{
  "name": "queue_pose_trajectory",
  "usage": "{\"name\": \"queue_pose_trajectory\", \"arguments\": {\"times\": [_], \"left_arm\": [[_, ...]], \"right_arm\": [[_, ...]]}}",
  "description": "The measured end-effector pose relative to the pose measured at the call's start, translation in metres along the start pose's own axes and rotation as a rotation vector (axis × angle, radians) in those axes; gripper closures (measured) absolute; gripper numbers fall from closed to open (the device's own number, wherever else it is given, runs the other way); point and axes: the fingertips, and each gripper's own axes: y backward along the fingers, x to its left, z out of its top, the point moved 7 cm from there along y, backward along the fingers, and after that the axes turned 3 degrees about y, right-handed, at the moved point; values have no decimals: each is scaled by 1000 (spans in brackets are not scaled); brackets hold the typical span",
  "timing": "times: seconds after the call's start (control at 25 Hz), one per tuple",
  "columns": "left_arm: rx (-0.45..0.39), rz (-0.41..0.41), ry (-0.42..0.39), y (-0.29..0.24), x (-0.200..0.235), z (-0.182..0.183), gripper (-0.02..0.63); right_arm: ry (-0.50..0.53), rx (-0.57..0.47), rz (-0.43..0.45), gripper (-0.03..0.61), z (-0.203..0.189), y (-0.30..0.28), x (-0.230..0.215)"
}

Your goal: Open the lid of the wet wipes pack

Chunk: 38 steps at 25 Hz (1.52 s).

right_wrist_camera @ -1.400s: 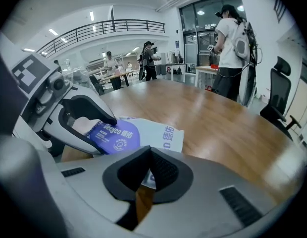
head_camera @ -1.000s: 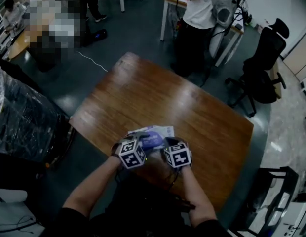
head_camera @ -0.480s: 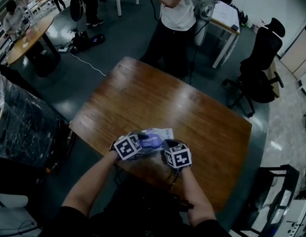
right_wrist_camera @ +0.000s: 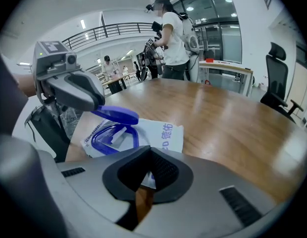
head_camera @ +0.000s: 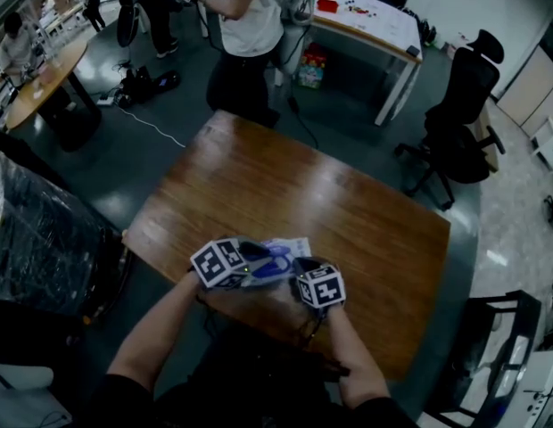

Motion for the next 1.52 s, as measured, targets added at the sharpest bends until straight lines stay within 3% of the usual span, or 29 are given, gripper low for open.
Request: {"name": "queue_pose_trajectory", "arguments": {"times": [0.44,0.84,0.92,1.04,1.16,1.36,1.44,1.52], "left_arm": [[-54,145,3,11,59,10,594],[-109,201,52,11,82,-6,593],[-146,206,80,12,84,-8,546],[-234,210,133,27,81,-8,494],[-330,253,175,48,76,-4,491],[-445,275,141,69,38,21,494],[-471,283,101,74,14,32,575],[-491,295,66,78,-13,40,611]], "right_arm": [[-6,7,-40,567,3,3,7],[-39,-16,-103,566,1,5,18],[-55,-37,-123,568,0,10,15],[-103,-97,-149,568,-3,23,10],[-139,-183,-162,568,-3,42,8],[-164,-379,-172,568,9,85,6],[-161,-455,-174,568,14,106,10],[-155,-526,-171,568,18,128,17]]}}
